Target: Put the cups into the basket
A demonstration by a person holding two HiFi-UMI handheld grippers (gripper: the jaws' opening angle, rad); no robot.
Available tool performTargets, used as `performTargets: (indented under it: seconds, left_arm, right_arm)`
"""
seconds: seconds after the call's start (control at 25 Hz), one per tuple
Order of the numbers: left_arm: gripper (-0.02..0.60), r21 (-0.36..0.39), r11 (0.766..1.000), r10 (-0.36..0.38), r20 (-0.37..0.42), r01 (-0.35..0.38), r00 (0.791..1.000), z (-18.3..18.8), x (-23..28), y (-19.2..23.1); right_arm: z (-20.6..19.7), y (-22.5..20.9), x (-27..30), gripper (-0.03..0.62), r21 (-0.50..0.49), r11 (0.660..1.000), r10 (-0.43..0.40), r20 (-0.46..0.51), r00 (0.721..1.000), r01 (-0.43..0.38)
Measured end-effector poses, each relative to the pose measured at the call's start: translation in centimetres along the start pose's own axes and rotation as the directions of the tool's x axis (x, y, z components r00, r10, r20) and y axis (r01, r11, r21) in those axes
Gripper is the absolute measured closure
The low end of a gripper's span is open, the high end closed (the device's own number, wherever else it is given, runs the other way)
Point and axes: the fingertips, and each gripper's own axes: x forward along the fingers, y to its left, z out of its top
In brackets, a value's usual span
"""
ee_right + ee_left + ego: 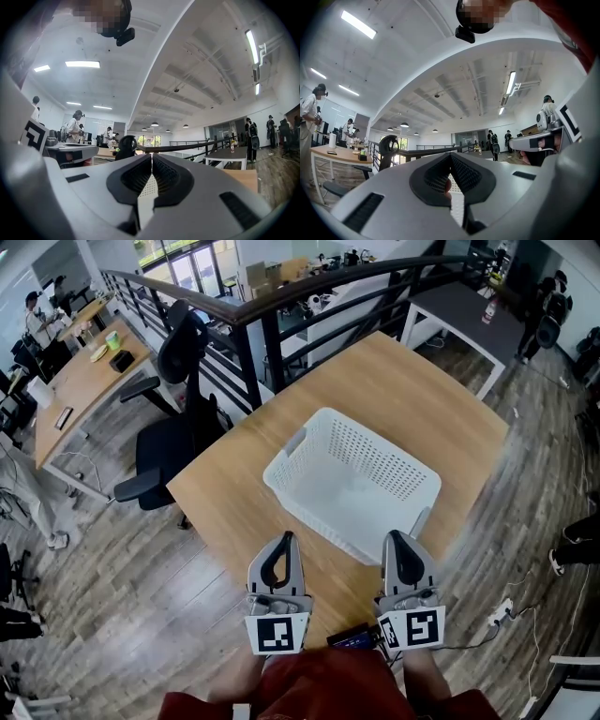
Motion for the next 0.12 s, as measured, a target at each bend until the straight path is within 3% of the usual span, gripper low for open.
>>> performTargets:
  seconds: [0.12]
  left_arm:
    - [0.574,-0.004,1.0,-0.001,0.007,0.001,1.0,0.28,0.05,-0.03]
  right_arm:
    - [0.18,-0.02,-0.06,0.583,-0.001,1.0,-0.002,0.002,1.0,0.002]
